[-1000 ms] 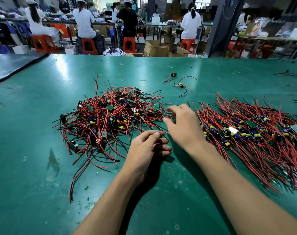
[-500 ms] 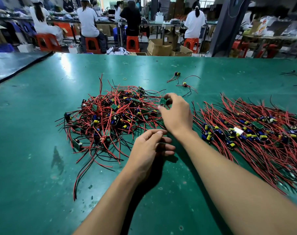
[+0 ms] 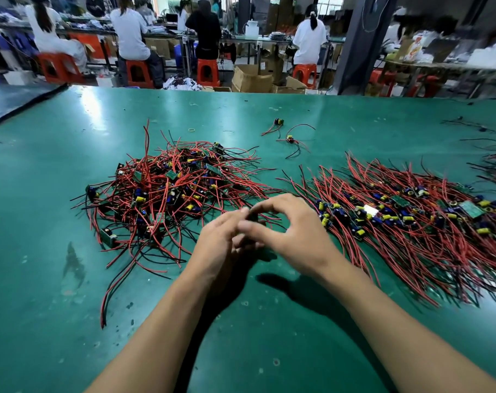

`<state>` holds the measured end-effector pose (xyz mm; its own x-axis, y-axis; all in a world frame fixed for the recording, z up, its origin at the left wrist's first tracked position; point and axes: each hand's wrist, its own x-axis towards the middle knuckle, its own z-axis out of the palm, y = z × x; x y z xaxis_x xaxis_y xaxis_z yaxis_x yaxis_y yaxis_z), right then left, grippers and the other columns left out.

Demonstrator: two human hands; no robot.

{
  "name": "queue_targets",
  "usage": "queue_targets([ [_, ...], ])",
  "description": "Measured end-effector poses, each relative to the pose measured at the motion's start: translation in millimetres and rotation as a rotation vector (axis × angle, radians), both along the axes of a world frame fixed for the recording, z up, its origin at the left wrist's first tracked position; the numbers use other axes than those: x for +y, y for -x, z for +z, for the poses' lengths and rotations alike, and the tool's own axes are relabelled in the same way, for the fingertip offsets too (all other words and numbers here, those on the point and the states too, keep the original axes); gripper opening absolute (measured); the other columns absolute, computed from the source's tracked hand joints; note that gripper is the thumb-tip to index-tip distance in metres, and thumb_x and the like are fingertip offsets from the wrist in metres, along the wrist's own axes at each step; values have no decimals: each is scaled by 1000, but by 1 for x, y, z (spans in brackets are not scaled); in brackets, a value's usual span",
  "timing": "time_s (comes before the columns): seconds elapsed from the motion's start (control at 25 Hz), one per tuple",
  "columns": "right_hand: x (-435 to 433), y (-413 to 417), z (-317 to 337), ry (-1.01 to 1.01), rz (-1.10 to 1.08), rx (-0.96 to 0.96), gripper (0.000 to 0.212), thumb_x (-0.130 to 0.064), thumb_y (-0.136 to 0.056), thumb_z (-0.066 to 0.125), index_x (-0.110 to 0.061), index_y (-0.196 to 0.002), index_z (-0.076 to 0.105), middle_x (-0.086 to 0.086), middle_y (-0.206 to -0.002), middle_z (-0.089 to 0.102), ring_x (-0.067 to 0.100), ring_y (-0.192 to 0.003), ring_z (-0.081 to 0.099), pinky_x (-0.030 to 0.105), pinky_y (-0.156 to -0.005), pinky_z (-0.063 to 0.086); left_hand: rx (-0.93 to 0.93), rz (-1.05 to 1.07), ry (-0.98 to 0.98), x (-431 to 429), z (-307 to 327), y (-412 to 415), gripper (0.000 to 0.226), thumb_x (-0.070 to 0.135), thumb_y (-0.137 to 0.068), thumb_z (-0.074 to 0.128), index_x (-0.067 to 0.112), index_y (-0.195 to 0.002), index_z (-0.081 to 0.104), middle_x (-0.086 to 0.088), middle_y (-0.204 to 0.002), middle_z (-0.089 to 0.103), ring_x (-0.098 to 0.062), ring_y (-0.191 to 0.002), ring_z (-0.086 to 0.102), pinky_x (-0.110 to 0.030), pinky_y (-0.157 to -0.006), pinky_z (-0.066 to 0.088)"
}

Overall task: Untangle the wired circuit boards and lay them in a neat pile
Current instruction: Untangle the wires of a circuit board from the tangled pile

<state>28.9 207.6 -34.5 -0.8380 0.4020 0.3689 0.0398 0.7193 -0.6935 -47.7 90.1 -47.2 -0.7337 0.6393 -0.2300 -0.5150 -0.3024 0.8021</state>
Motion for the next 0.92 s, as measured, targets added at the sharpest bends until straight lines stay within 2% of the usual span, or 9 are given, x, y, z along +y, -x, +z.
queue_targets([
  [0.08,14,-2,-1,-136,-199,-27,49,-71,-77,61,-33,-106,69,-10,-114,61,15,-117,50,42,-104,38,35,32,5,1,0,-3,12,16,-94,60,5,-99,61,-16,-82,67,-27,-65,65,-36,-68,57],
  [0.16,36,-1,-1,-375,-467,-260,68,-70,-78,64,-30,-132,56,3,-138,49,27,-133,36,47,-109,30,57,46,9,1,1,-4,10,15,-94,59,5,-97,58,-13,-77,68,-25,-64,67,-33,-65,59],
  [0.24,56,-3,-4,-393,-604,-541,89,-78,-75,61,-28,-145,39,14,-151,34,37,-142,22,54,-114,20,91,34,16,0,0,-5,11,16,-94,58,5,-95,57,-14,-77,68,-26,-65,68,-29,-62,59],
  [0.32,68,-6,-10,-367,-650,-638,90,-82,-76,53,-25,-144,37,18,-149,37,40,-138,28,56,-112,22,110,21,28,0,0,-4,13,17,-94,58,4,-96,58,-14,-78,69,-27,-67,69,-29,-63,60],
  [0.56,79,-5,-11,-511,-650,-615,63,-58,-92,52,-18,-140,39,19,-136,51,41,-125,46,51,-99,38,111,19,24,1,1,-4,15,17,-93,59,3,-98,57,-16,-80,67,-27,-65,68,-28,-62,60],
  [0.72,76,-10,-18,-648,-638,-543,44,-49,-101,41,-14,-126,50,17,-126,59,39,-115,53,47,-92,43,113,16,33,1,2,-5,15,17,-94,58,2,-99,57,-17,-82,66,-28,-67,68,-29,-63,59],
  [0.84,78,-12,-15,-584,-661,-463,43,-45,-105,34,-12,-123,54,16,-122,64,38,-112,56,46,-89,44,115,15,30,0,2,-5,15,17,-95,58,3,-99,57,-16,-82,67,-27,-67,68,-29,-64,59],
  [0.92,79,-14,-19,-602,-643,-528,52,-56,-102,34,-15,-129,51,15,-126,62,37,-116,53,46,-92,41,118,11,36,-1,2,-5,16,17,-95,58,2,-99,58,-15,-81,67,-27,-67,68,-28,-63,60],
])
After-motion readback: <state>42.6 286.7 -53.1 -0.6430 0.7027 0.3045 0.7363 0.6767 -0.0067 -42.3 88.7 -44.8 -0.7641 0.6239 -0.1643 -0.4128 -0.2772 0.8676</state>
